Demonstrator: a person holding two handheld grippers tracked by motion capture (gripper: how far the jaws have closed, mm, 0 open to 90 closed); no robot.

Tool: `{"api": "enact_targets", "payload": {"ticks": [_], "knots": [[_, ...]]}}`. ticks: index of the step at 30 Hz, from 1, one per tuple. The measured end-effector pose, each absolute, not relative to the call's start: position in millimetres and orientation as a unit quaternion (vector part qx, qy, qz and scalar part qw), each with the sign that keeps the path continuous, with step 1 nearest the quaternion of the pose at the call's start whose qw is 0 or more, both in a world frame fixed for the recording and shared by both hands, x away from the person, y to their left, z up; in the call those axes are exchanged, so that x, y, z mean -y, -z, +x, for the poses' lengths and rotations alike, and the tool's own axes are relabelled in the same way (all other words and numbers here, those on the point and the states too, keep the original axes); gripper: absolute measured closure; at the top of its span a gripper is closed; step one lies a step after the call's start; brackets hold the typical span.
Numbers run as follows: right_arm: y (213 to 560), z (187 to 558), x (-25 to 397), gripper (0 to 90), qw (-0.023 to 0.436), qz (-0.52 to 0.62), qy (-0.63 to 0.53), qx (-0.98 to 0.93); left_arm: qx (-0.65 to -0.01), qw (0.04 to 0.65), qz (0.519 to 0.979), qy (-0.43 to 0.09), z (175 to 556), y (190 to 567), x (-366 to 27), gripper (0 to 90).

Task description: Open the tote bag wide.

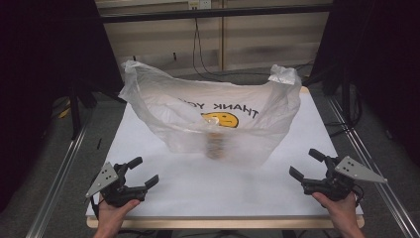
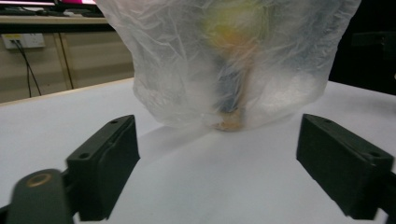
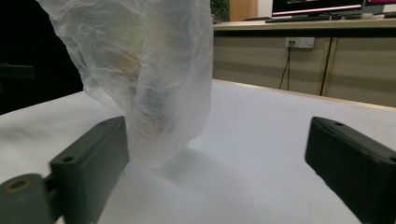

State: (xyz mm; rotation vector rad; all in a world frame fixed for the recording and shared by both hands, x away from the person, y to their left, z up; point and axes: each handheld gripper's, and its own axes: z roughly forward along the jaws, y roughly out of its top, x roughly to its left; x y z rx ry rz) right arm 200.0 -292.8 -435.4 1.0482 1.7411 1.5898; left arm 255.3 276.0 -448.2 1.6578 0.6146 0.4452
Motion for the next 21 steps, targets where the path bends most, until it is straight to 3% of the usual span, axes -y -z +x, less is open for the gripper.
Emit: {"api": "enact_targets", "payload": {"ticks": [1,2,4,8,11,13,14,16,21], "knots": [[433.6,200.1,290.8,18.5,0.269,0.382,-0.596,-0.653,-0.266,0.618,0.717,-0.182,254.6,447.1,-276.1,30.9],[433.6,200.1,290.8,18.5,0.269,0.382,-0.596,-0.653,-0.267,0.620,0.716,-0.178,253.8,445.8,-275.0,30.9],[431.4,200.8,288.0,30.0,0.260,0.366,-0.599,-0.663,-0.256,0.624,0.720,-0.162,254.1,444.1,-274.2,47.6],[429.3,204.5,285.7,51.2,0.245,0.355,-0.604,-0.670,-0.234,0.609,0.740,-0.163,255.3,439.3,-264.1,61.7],[426.5,206.0,284.3,72.0,0.228,0.344,-0.610,-0.676,-0.222,0.617,0.740,-0.149,252.4,432.3,-255.6,75.2],[425.5,206.1,283.2,76.8,0.223,0.338,-0.614,-0.678,-0.205,0.603,0.754,-0.163,252.7,428.5,-256.2,79.0],[422.7,205.9,280.4,86.2,0.213,0.328,-0.614,-0.685,-0.199,0.611,0.752,-0.144,252.3,424.2,-252.3,85.7],[419.1,206.4,276.4,90.0,0.206,0.320,-0.613,-0.692,-0.200,0.606,0.756,-0.149,252.3,419.4,-248.9,90.0],[407.2,213.1,264.2,90.0,0.196,0.305,-0.617,-0.698,-0.187,0.608,0.761,-0.130,255.3,408.3,-242.0,90.0]]}}
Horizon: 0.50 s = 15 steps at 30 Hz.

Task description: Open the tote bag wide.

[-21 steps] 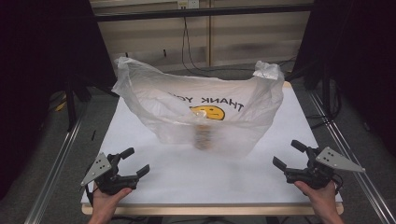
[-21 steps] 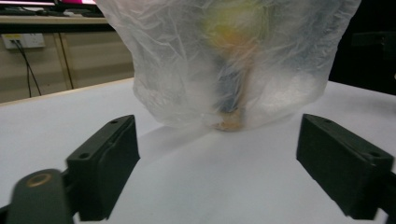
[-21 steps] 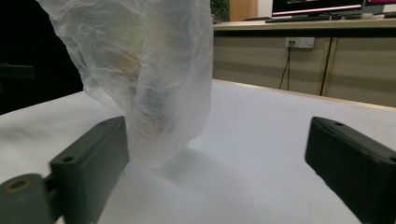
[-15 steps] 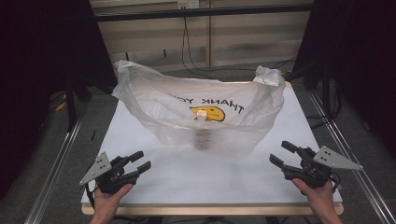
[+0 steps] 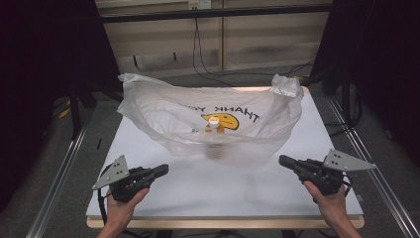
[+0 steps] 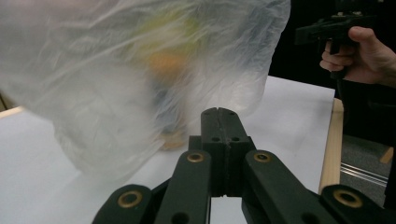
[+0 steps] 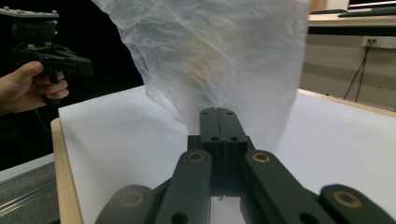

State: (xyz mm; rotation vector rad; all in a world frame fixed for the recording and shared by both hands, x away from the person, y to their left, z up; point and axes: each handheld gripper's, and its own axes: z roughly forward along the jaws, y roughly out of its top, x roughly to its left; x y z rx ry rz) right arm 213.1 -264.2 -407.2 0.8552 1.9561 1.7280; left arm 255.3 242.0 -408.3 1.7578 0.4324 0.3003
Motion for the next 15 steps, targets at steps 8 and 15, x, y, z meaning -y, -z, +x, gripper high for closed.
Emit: {"api": "enact_targets", "payload": {"ticks": [8,15], "knots": [[391.1,223.9,244.9,90.0,0.187,0.283,-0.624,-0.704,-0.160,0.629,0.748,-0.138,258.6,377.6,-223.7,90.0],[373.0,238.2,233.5,90.0,0.190,0.266,-0.635,-0.700,-0.134,0.649,0.736,-0.138,258.6,358.0,-208.6,90.0]]}}
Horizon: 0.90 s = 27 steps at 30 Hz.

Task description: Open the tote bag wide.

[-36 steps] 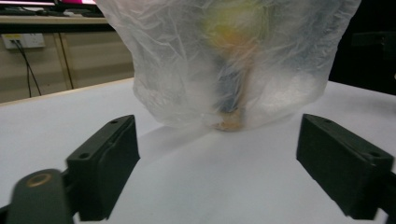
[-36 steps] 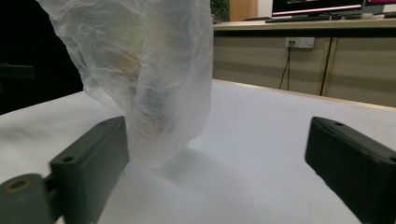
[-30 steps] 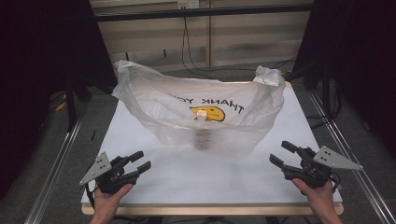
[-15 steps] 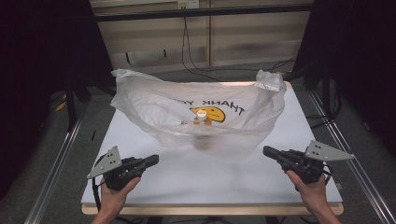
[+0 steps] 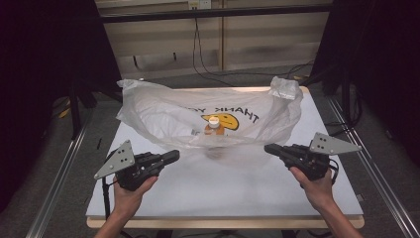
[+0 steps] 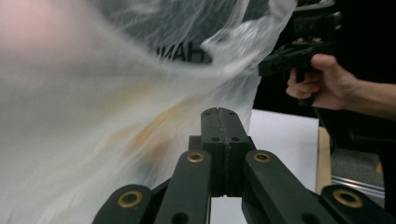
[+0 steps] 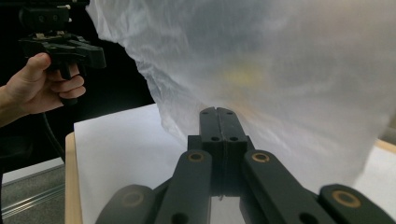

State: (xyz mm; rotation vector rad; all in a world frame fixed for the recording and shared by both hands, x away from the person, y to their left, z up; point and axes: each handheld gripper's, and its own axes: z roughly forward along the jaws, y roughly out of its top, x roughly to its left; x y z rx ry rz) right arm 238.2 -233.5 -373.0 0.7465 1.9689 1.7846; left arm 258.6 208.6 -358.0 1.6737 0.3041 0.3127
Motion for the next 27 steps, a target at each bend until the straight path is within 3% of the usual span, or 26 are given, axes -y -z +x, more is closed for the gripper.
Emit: {"api": "enact_targets", "payload": {"ticks": [12,27], "knots": [[354.7,254.7,220.7,90.0,0.192,0.258,-0.637,-0.700,-0.103,0.685,0.708,-0.141,259.4,319.1,-201.6,90.0],[336.7,273.0,210.5,90.0,0.193,0.246,-0.641,-0.701,-0.149,0.668,0.712,-0.156,304.0,315.1,-189.0,90.0]]}}
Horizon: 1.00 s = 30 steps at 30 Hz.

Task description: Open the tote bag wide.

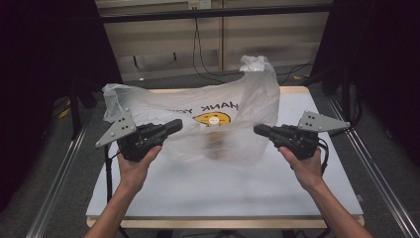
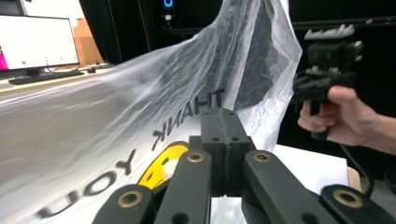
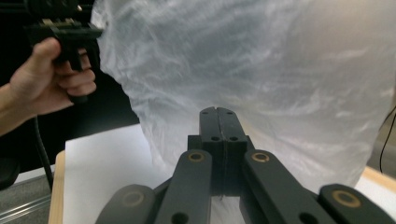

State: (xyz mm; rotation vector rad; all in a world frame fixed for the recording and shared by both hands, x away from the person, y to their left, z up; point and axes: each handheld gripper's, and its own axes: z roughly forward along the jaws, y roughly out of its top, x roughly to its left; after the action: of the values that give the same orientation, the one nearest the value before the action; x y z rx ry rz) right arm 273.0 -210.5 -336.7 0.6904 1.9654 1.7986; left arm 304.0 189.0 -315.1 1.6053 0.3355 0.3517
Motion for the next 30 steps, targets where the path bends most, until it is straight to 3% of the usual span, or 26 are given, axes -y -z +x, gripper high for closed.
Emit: {"api": "enact_targets", "payload": {"ticks": [9,21,30], "knots": [[292.2,293.5,180.8,90.0,0.206,0.214,-0.648,-0.702,-0.146,0.658,0.726,-0.140,316.4,302.7,-161.1,90.0],[262.6,330.2,150.1,90.0,0.202,0.206,-0.649,-0.704,-0.161,0.641,0.740,-0.123,351.3,306.2,-128.9,90.0],[254.3,342.0,122.8,90.0,0.193,0.201,-0.641,-0.715,-0.161,0.627,0.756,-0.099,355.9,310.8,-100.5,90.0]]}}
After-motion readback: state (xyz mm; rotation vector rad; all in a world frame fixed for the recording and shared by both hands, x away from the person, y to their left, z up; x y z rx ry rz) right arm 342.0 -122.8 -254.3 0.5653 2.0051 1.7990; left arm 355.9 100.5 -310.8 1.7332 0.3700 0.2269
